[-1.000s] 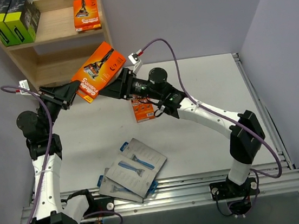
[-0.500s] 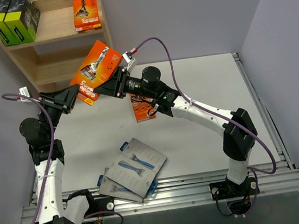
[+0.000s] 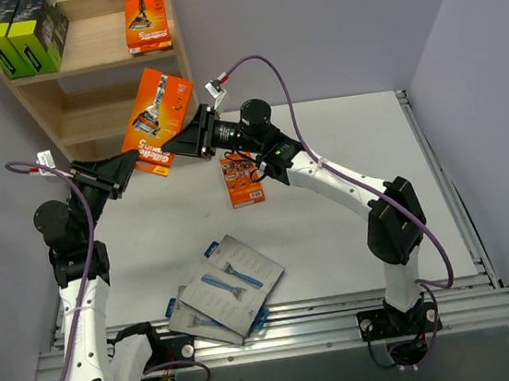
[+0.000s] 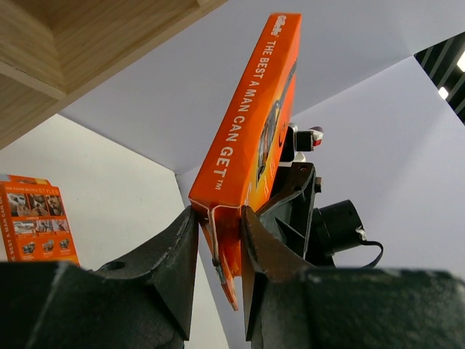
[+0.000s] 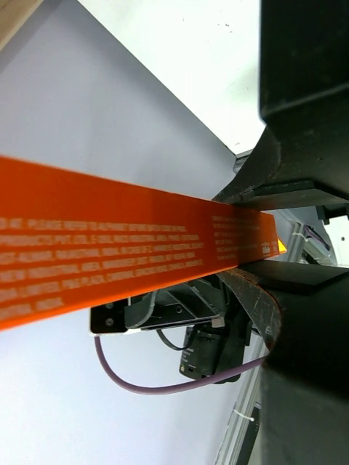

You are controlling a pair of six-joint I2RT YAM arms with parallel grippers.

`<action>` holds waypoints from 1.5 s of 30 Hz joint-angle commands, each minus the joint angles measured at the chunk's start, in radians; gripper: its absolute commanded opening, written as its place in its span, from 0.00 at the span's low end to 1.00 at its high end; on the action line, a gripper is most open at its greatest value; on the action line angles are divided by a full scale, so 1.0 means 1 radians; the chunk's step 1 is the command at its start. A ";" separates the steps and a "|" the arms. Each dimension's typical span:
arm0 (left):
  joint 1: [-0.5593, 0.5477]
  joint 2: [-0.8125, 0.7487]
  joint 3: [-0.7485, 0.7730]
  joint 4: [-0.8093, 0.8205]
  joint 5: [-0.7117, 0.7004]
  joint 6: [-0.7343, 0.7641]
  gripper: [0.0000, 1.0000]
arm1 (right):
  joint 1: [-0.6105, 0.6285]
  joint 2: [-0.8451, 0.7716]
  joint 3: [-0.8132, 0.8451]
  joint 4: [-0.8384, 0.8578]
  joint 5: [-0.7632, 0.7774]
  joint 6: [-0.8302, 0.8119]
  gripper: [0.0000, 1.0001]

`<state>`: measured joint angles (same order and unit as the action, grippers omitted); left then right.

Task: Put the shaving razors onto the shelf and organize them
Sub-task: Grab a shaving razor with the left arm

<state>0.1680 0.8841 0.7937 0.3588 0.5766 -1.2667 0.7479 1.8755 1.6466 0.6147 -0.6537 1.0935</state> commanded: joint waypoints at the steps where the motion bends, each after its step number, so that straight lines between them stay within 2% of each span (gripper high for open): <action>1: -0.028 -0.040 0.001 -0.021 0.123 0.055 0.08 | -0.035 0.019 0.136 0.125 0.081 0.055 0.04; 9: -0.033 -0.048 -0.001 -0.043 0.131 0.081 0.08 | -0.036 0.093 0.254 0.111 0.063 0.098 0.04; 12: -0.032 -0.048 -0.001 -0.050 0.124 0.084 0.02 | -0.038 0.116 0.291 0.103 0.062 0.103 0.05; 14: -0.030 -0.053 0.002 -0.084 0.102 0.086 0.02 | -0.038 0.134 0.320 0.102 0.054 0.112 0.09; 16: -0.030 -0.056 0.010 -0.093 0.068 0.076 0.02 | -0.041 0.140 0.331 0.100 0.045 0.120 0.19; 20: -0.016 -0.033 0.033 -0.002 0.057 0.015 0.02 | -0.059 0.123 0.315 0.094 0.040 0.120 0.27; 21: -0.009 -0.018 0.051 0.015 0.057 0.000 0.02 | -0.062 0.117 0.311 0.094 0.039 0.118 0.32; 24: 0.007 0.009 0.094 0.048 0.052 -0.048 0.02 | -0.079 0.097 0.285 0.095 0.034 0.120 0.44; 27: 0.031 0.024 0.119 0.060 0.040 -0.089 0.02 | -0.096 0.071 0.246 0.099 0.028 0.126 0.49; 36: 0.083 0.065 0.200 0.088 0.046 -0.132 0.02 | -0.186 -0.067 0.049 0.186 -0.006 0.155 0.54; 45: 0.175 0.148 0.355 0.094 0.035 -0.175 0.02 | -0.346 -0.235 -0.142 0.214 -0.081 0.163 0.57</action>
<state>0.3054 1.0119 1.0523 0.3717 0.6186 -1.4109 0.4358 1.7279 1.5436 0.7334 -0.6788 1.2533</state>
